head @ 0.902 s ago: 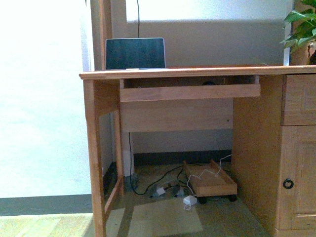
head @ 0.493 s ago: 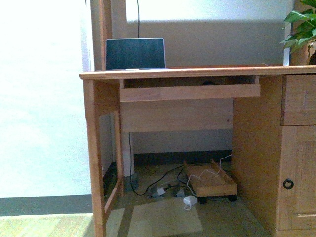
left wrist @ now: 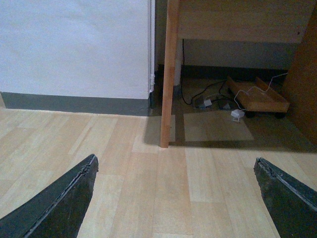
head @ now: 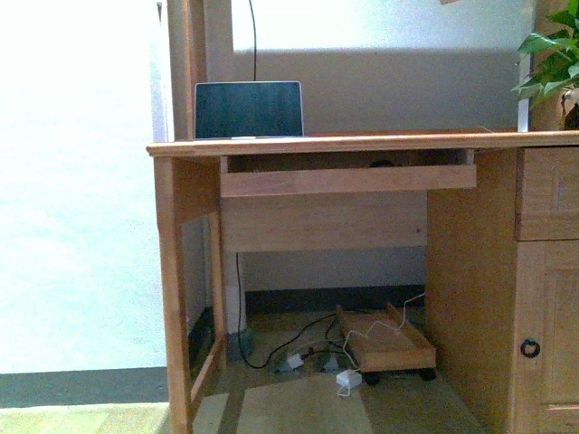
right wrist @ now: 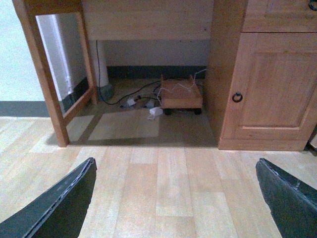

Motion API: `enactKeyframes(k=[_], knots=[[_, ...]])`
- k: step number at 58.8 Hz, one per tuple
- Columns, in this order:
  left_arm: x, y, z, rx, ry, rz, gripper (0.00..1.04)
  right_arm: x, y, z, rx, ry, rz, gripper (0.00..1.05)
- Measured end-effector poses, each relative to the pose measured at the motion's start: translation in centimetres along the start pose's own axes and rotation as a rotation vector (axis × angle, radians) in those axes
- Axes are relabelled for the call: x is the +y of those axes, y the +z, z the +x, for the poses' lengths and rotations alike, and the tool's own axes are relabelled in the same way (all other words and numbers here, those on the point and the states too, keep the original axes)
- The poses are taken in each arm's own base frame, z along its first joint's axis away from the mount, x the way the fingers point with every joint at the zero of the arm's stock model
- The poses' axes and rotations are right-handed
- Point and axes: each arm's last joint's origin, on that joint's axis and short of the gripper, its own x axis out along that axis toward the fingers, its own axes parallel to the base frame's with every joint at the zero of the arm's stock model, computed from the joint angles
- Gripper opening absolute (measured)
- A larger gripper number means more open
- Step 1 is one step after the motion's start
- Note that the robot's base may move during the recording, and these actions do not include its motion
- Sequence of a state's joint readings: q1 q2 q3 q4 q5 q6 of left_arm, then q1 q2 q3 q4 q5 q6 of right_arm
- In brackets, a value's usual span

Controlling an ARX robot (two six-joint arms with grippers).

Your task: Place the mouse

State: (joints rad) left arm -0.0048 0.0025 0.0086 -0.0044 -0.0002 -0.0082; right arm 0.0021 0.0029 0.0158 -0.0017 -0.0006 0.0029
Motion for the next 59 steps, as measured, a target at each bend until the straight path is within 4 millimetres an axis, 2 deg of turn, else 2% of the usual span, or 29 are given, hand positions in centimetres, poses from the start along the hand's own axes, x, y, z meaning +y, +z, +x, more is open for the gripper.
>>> enactKeyframes(k=[59], knots=[[0.00,0.00,0.00,0.000,0.000,0.000,0.97,0.00,0.00,0.00,0.000,0.000,0.000,0.97]])
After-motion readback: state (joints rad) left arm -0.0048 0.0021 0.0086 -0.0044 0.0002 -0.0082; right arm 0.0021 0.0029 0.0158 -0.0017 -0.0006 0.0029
